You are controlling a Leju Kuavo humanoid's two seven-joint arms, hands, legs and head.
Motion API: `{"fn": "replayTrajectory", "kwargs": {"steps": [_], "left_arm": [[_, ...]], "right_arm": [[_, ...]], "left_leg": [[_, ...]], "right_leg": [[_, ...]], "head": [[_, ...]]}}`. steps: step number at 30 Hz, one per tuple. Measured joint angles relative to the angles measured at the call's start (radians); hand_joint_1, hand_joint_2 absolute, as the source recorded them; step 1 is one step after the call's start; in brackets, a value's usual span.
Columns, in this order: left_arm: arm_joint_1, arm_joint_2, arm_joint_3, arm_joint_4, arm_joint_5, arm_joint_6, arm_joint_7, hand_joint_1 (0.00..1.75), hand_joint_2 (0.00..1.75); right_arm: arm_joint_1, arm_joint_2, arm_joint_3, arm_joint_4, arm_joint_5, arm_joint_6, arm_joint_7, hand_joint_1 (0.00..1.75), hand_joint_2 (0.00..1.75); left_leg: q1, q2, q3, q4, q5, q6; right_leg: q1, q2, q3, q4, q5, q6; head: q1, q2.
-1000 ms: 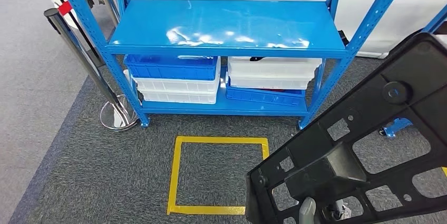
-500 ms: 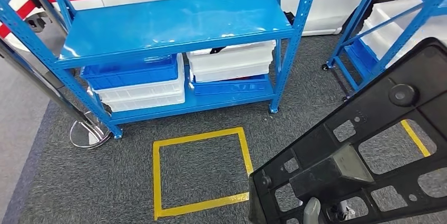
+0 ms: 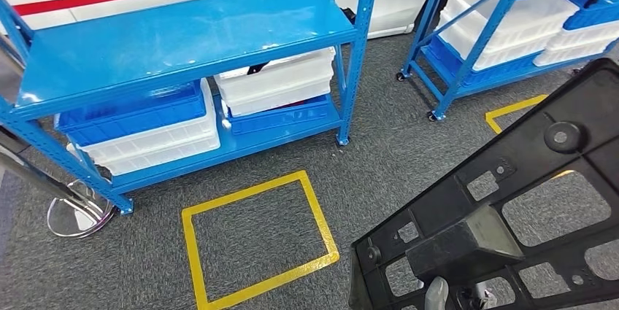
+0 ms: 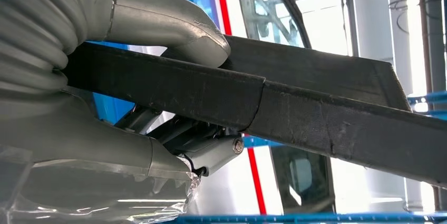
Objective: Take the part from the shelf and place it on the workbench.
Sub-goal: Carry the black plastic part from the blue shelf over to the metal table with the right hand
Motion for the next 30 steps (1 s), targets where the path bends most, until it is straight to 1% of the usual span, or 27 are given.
{"fn": "replayTrajectory", "kwargs": {"steps": [1,3,4,5,7,8,9,11,12,13,14,15,16,17,18,19,20,21,22,23,24,25,26,27,28,29,30], "left_arm": [[-0.001,0.0,0.0,0.0,0.003,-0.001,-0.001,0.0,1.75],[-0.002,0.0,0.0,0.0,0.005,-0.001,-0.002,0.0,1.75],[-0.002,0.0,0.0,0.0,0.005,-0.002,-0.003,0.0,1.75],[-0.003,0.0,0.0,0.0,0.006,-0.002,-0.004,0.0,1.75],[-0.004,0.0,0.0,0.0,0.009,-0.002,-0.007,0.0,1.75],[-0.004,0.0,0.0,0.0,0.012,-0.002,-0.009,0.0,1.75],[-0.005,0.0,0.0,0.0,0.014,-0.003,-0.011,0.0,1.75],[-0.003,0.0,0.0,0.0,0.018,-0.005,-0.013,0.0,1.75],[-0.001,0.001,0.0,0.0,0.02,-0.005,-0.014,0.0,1.75],[0.001,0.001,0.0,0.0,0.021,-0.006,-0.014,0.0,1.75],[0.002,0.001,0.0,0.0,0.022,-0.006,-0.014,0.0,1.75],[0.003,0.002,0.0,0.0,0.022,-0.006,-0.014,0.0,1.75],[0.003,0.002,0.0,0.0,0.022,-0.006,-0.014,0.0,1.75],[0.003,0.002,0.0,0.0,0.022,-0.006,-0.014,0.0,1.75],[0.004,0.004,0.0,0.0,0.022,-0.006,-0.014,0.0,1.75],[0.004,0.005,0.0,0.001,0.022,-0.006,-0.014,0.0,1.75],[0.004,0.006,0.0,0.002,0.022,-0.006,-0.014,0.0,1.75],[0.003,0.007,0.0,0.002,0.022,-0.006,-0.015,0.0,1.75],[0.002,0.007,0.0,0.002,0.022,-0.007,-0.016,0.0,1.75],[0.0,0.006,0.0,0.002,0.022,-0.007,-0.017,0.0,1.75],[0.0,0.006,0.0,0.002,0.022,-0.008,-0.018,0.0,1.75],[0.0,0.005,0.0,0.002,0.022,-0.009,-0.019,0.0,1.75],[0.001,0.005,0.0,0.002,0.022,-0.01,-0.02,0.0,1.75],[0.003,0.005,0.0,0.002,0.022,-0.011,-0.021,0.0,1.75],[0.004,0.005,0.0,0.002,0.022,-0.012,-0.022,0.0,1.75],[0.004,0.005,0.0,0.002,0.022,-0.013,-0.022,0.0,1.75],[0.004,0.005,0.0,0.002,0.023,-0.013,-0.023,0.0,1.75]], "right_arm": [[0.0,0.003,-0.002,0.002,0.005,0.004,-0.001,1.75,1.75],[-0.004,0.009,-0.005,0.006,0.016,0.01,-0.002,1.75,1.75],[-0.007,0.012,-0.006,0.009,0.021,0.012,-0.003,1.75,1.75],[-0.01,0.015,-0.008,0.012,0.025,0.014,-0.003,1.75,1.75],[-0.013,0.02,-0.011,0.02,0.031,0.015,-0.005,1.75,1.75],[-0.014,0.023,-0.013,0.023,0.033,0.015,-0.005,1.75,1.75],[-0.017,0.026,-0.014,0.026,0.036,0.015,-0.006,1.75,1.75],[-0.026,0.032,-0.015,0.034,0.041,0.015,-0.008,1.75,1.75],[-0.031,0.033,-0.015,0.037,0.042,0.014,-0.009,1.75,1.75],[-0.033,0.034,-0.016,0.041,0.043,0.014,-0.01,1.75,1.75],[-0.034,0.034,-0.017,0.044,0.043,0.013,-0.01,1.75,1.75],[-0.034,0.034,-0.017,0.047,0.043,0.013,-0.01,1.75,1.75],[-0.035,0.034,-0.018,0.05,0.044,0.013,-0.01,1.75,1.75],[-0.035,0.035,-0.018,0.052,0.044,0.013,-0.01,1.75,1.75],[-0.037,0.036,-0.018,0.054,0.044,0.013,-0.011,1.75,1.75],[-0.038,0.036,-0.018,0.055,0.044,0.012,-0.011,1.75,1.75],[-0.039,0.037,-0.018,0.056,0.045,0.012,-0.012,1.75,1.75],[-0.04,0.038,-0.018,0.057,0.046,0.012,-0.012,1.75,1.75],[-0.04,0.039,-0.018,0.058,0.048,0.011,-0.012,1.75,1.75],[-0.039,0.04,-0.019,0.057,0.049,0.01,-0.013,1.75,1.75],[-0.039,0.04,-0.02,0.057,0.052,0.008,-0.014,1.75,1.75],[-0.04,0.04,-0.02,0.057,0.055,0.007,-0.014,1.75,1.75],[-0.042,0.041,-0.021,0.057,0.06,0.005,-0.014,1.75,1.75],[-0.044,0.041,-0.022,0.057,0.065,0.002,-0.014,1.75,1.75],[-0.044,0.041,-0.023,0.057,0.072,-0.002,-0.014,1.75,1.75],[-0.043,0.041,-0.025,0.057,0.077,-0.006,-0.014,1.75,1.75],[-0.041,0.041,-0.026,0.056,0.082,-0.01,-0.014,1.75,1.75]], "left_leg": [[0.0,0.012,0.001,0.003,-0.002,-0.004],[-0.003,0.033,0.004,0.012,-0.011,-0.016],[-0.005,0.042,0.005,0.016,-0.014,-0.022],[-0.008,0.051,0.006,0.018,-0.016,-0.028],[-0.007,0.068,0.009,0.019,-0.019,-0.039],[-0.005,0.06,0.009,0.024,-0.026,-0.045],[-0.002,0.037,0.001,0.045,-0.044,-0.049],[0.002,-0.024,-0.046,0.151,-0.109,-0.054],[0.002,-0.042,-0.08,0.225,-0.144,-0.054],[0.002,-0.049,-0.109,0.286,-0.164,-0.053],[0.001,-0.052,-0.126,0.317,-0.164,-0.051],[0.0,-0.054,-0.124,0.307,-0.143,-0.046],[-0.002,-0.062,-0.105,0.257,-0.105,-0.04],[-0.004,-0.082,-0.076,0.186,-0.063,-0.031],[-0.004,-0.112,-0.05,0.12,-0.032,-0.022],[-0.006,-0.137,-0.03,0.069,-0.014,-0.015],[-0.007,-0.155,-0.02,0.042,-0.01,-0.01],[-0.009,-0.158,-0.017,0.033,-0.012,-0.009],[-0.01,-0.145,-0.013,0.025,-0.011,-0.008],[-0.009,-0.131,-0.009,0.017,-0.007,-0.005],[-0.006,-0.116,-0.005,0.008,-0.002,-0.001],[-0.004,-0.1,-0.002,-0.001,0.003,0.003],[-0.003,-0.083,0.001,-0.006,0.005,0.005],[-0.004,-0.067,0.001,-0.007,0.005,0.008],[-0.005,-0.05,0.0,-0.007,0.004,0.008],[-0.005,-0.034,0.001,-0.006,0.002,0.007],[-0.005,-0.018,0.001,-0.006,0.001,0.005]], "right_leg": [[-0.002,-0.011,0.035,-0.061,0.035,0.0],[0.0,-0.062,0.106,-0.194,0.08,-0.007],[0.003,-0.08,0.124,-0.23,0.088,-0.013],[0.007,-0.088,0.127,-0.242,0.085,-0.021],[0.01,-0.064,0.121,-0.242,0.089,-0.035],[0.009,-0.053,0.119,-0.243,0.092,-0.042],[0.008,-0.041,0.117,-0.246,0.095,-0.049],[0.006,-0.016,0.113,-0.248,0.1,-0.058],[0.008,-0.002,0.111,-0.247,0.102,-0.061],[0.01,0.013,0.11,-0.246,0.103,-0.063],[0.013,0.029,0.109,-0.245,0.103,-0.064],[0.016,0.045,0.11,-0.245,0.104,-0.064],[0.018,0.06,0.113,-0.244,0.104,-0.064],[0.019,0.074,0.114,-0.244,0.104,-0.064],[0.02,0.087,0.114,-0.242,0.104,-0.063],[0.019,0.099,0.111,-0.241,0.105,-0.06],[0.015,0.111,0.106,-0.24,0.108,-0.056],[0.012,0.124,0.101,-0.24,0.111,-0.05],[0.008,0.137,0.096,-0.242,0.115,-0.042],[0.009,0.132,0.092,-0.24,0.115,-0.036],[0.011,0.111,0.085,-0.227,0.106,-0.03],[0.013,0.08,0.069,-0.196,0.085,-0.025],[0.013,0.043,0.044,-0.144,0.054,-0.021],[0.011,0.021,0.012,-0.081,0.021,-0.016],[0.006,0.012,-0.018,-0.02,-0.004,-0.011],[0.001,0.008,-0.036,0.015,-0.011,-0.006],[-0.003,0.003,-0.035,0.016,0.0,-0.002]], "head": [[0.0,0.0],[0.001,0.0],[0.0,0.0],[-0.001,0.0],[-0.003,0.0],[-0.004,0.0],[-0.005,0.0],[-0.009,0.0],[-0.01,0.0],[-0.011,0.0],[-0.011,0.0],[-0.011,0.0],[-0.011,0.0],[-0.011,0.0],[-0.009,0.0],[-0.008,0.0],[-0.008,0.0],[-0.008,0.0],[-0.009,0.0],[-0.01,0.0],[-0.008,0.0],[-0.005,0.0],[-0.002,0.0],[0.0,0.0],[0.001,0.0],[0.001,0.0],[0.001,0.0]]}}
